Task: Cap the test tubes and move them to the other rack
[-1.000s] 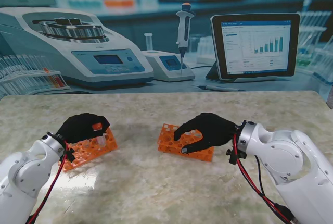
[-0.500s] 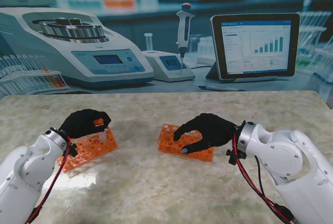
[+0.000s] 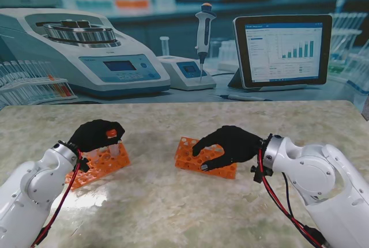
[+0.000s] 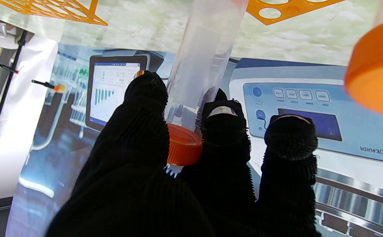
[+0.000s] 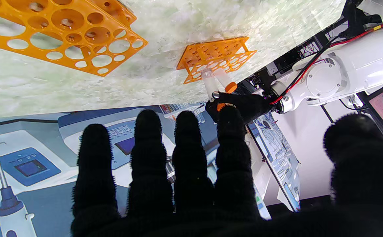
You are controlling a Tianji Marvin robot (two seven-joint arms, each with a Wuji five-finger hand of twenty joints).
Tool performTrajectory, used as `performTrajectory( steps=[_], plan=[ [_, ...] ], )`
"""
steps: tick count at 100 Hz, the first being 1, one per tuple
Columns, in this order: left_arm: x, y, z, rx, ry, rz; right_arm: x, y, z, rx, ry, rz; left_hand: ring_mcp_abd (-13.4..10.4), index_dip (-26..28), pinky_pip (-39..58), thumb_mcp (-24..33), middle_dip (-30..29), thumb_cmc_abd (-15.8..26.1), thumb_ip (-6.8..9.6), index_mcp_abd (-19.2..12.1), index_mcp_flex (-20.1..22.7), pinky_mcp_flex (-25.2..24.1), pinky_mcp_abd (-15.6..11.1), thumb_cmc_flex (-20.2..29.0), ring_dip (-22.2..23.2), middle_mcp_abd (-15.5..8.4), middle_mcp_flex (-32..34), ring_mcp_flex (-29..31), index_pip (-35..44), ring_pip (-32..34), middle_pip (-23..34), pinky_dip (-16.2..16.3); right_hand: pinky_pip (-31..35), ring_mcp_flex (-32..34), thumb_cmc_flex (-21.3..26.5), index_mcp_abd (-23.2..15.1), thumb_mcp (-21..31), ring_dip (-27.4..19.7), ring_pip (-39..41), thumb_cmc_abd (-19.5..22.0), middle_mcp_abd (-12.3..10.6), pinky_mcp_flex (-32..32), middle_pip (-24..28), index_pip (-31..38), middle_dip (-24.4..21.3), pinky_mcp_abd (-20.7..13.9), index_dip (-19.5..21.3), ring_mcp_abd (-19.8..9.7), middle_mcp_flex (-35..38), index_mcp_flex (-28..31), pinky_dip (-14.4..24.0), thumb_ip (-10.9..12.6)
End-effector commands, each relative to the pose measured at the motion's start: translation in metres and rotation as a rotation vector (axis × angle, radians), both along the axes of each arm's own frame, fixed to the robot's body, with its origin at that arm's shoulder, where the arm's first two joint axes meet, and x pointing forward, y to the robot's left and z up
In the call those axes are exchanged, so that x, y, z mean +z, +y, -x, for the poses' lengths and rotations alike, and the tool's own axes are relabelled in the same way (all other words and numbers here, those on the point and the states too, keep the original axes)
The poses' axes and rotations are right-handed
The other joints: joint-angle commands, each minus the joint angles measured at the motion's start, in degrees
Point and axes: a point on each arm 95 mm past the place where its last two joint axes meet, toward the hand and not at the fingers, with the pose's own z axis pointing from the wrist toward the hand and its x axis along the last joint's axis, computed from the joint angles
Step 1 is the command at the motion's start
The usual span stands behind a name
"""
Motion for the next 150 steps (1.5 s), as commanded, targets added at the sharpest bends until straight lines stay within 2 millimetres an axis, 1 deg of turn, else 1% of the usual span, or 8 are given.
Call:
performTrajectory(
  steps=[1,56,83,95,102,117,127,150],
  plan=[
    [-0.014,0.0,0.003,0.008,0.04,-0.003,-0.004,0.001,0.002,0.001,0.012,0.002,-1.3,9.1,0.1,24.8,1.8,12.6,4.15,-0.6,9.5,-0.1,1.7,12.6,1.0,-9.9,6.1,-2.8,18.0,-0.3,10.6,2.5,0.7,-0.9,-2.2,-1.1,-0.5,0.0,0.4,1.6,-2.1,-1.0,0.1,0.6,0.2,1.1,-0.6,-0.3,0.1,0.1,-0.4,-0.6],
    [-0.017,0.003,0.003,0.02,0.078,0.009,-0.003,0.0,0.002,0.001,0.01,0.003,0.4,6.8,-1.0,24.3,0.1,12.8,4.06,0.2,8.2,-0.9,2.0,12.6,0.4,-9.3,5.1,-3.1,16.1,-2.2,8.9,2.1,0.6,-1.0,-2.1,-1.1,-0.5,0.0,0.4,1.7,-1.9,-1.0,0.1,0.6,0.2,1.1,-0.6,-0.2,0.1,0.2,-0.4,-0.6],
    [-0.018,0.007,0.004,0.022,0.12,-0.001,-0.003,0.001,0.001,0.004,0.013,0.006,6.5,-12.8,-7.3,20.1,1.2,6.9,3.84,3.0,5.7,-8.9,2.2,12.5,0.8,-7.5,2.1,-7.0,2.4,-16.9,-6.1,1.8,0.6,-1.1,-2.1,-1.1,-0.6,0.0,0.4,1.7,-2.0,-1.1,0.1,0.7,0.3,1.0,-0.6,-0.3,0.1,0.2,-0.4,-0.6],
    [-0.017,0.008,0.004,0.021,0.12,-0.017,-0.003,0.001,0.001,0.006,0.012,0.006,6.2,-21.7,-13.7,10.3,1.9,4.9,7.74,2.7,3.6,-16.2,3.4,11.0,0.7,-8.0,1.5,-11.1,-5.4,-27.3,-18.9,0.9,0.6,-1.1,-2.1,-1.2,-0.6,0.0,0.4,1.8,-2.0,-1.1,0.1,0.7,0.3,1.0,-0.6,-0.3,0.1,0.2,-0.4,-0.6],
    [-0.017,0.008,0.005,0.02,0.119,-0.02,-0.002,0.0,0.001,0.007,0.01,0.006,6.9,-23.8,-18.2,7.6,-1.0,4.9,8.39,1.8,2.5,-19.8,4.6,8.7,-0.7,-8.0,-0.2,-13.4,-7.4,-32.7,-21.7,-1.0,0.6,-1.1,-2.1,-1.1,-0.6,0.0,0.4,1.7,-2.0,-1.0,0.1,0.7,0.2,1.0,-0.6,-0.2,0.1,0.2,-0.3,-0.6],
    [-0.016,0.009,0.005,0.014,0.114,-0.03,-0.002,0.0,0.001,0.007,0.01,0.005,8.0,-28.8,-27.9,3.1,-13.1,5.4,8.22,0.1,1.9,-25.5,7.2,5.4,-11.4,-8.3,-6.2,-17.3,-11.5,-42.3,-19.5,-7.4,0.6,-1.1,-2.1,-1.1,-0.6,0.0,0.4,1.7,-1.9,-1.1,0.1,0.7,0.3,1.1,-0.6,-0.2,0.1,0.2,-0.3,-0.6],
    [-0.015,0.009,0.005,0.009,0.114,-0.032,-0.003,0.0,0.001,0.007,0.01,0.005,10.7,-32.2,-34.4,-0.6,-31.8,5.6,8.28,-0.1,1.8,-29.2,8.8,3.5,-19.7,-8.8,-9.1,-19.5,-15.3,-50.7,-18.9,-12.0,0.6,-1.1,-2.2,-1.1,-0.6,0.0,0.4,1.7,-2.1,-1.1,0.1,0.6,0.3,1.0,-0.6,-0.2,0.1,0.1,-0.3,-0.6],
    [-0.01,0.008,0.007,-0.004,0.122,-0.039,-0.003,0.001,0.001,0.008,0.01,0.004,15.2,-36.6,-46.4,-3.1,-40.1,6.5,7.95,-0.6,2.9,-33.2,10.9,-0.1,-33.8,-8.7,-8.8,-21.6,-20.6,-62.5,-22.8,-20.1,0.5,-1.1,-2.2,-1.1,-0.6,0.0,0.4,1.7,-2.1,-1.1,0.1,0.6,0.2,1.1,-0.6,-0.2,0.1,0.2,-0.3,-0.6]
  ],
)
